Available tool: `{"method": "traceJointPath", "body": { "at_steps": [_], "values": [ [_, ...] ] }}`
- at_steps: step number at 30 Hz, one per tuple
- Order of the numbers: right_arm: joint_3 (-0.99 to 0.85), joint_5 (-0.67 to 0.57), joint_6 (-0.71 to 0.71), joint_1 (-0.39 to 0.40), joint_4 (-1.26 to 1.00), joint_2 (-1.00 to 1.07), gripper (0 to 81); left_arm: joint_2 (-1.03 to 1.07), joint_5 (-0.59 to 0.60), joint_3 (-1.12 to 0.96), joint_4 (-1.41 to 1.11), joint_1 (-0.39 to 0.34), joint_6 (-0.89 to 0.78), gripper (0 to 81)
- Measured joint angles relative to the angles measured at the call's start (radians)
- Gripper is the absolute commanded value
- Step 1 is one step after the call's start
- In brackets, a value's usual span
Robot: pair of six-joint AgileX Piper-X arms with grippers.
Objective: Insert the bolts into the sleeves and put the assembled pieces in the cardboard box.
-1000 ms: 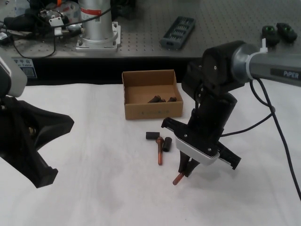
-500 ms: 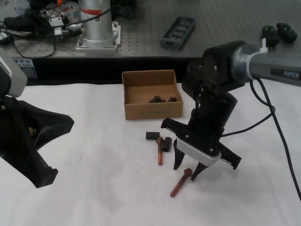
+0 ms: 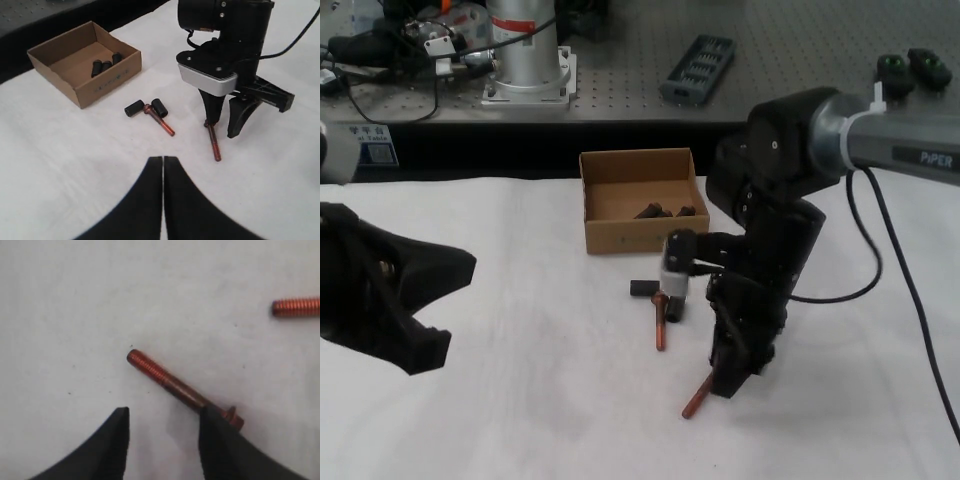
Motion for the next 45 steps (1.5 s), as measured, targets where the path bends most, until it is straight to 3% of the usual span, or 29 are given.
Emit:
{"method": "traceJointPath", "body": {
  "at_steps": [1,2,7,12,14,17,26,45],
  "values": [
    [0.000,0.000,0.137,0.005,0.013,0.000,33.7,0.000,0.000,0.000,0.005,0.000,-0.029,0.6],
    [0.000,-0.003,0.382,0.015,0.034,0.000,33.7,0.000,0.000,0.000,0.010,0.000,-0.062,0.6],
    [0.000,-0.044,0.975,0.032,0.057,0.000,33.7,0.000,0.000,0.000,0.071,0.000,-0.171,0.6],
    [0.000,0.002,1.356,0.063,-0.027,0.000,33.7,0.000,0.000,0.000,0.128,0.000,-0.179,0.6],
    [0.000,0.019,1.431,0.078,-0.074,0.000,33.7,0.000,0.000,0.000,0.134,0.000,-0.179,0.6],
    [0.000,0.110,1.667,0.107,-0.167,0.000,33.7,0.000,0.000,0.000,0.134,0.000,-0.179,0.6],
    [0.000,0.311,1.849,0.139,-0.218,0.000,33.7,0.000,0.000,0.000,0.134,0.000,-0.179,0.6],
    [0.000,0.322,1.904,0.157,-0.075,0.000,33.7,0.000,0.000,0.000,0.134,0.000,-0.179,0.6]
  ]
}}
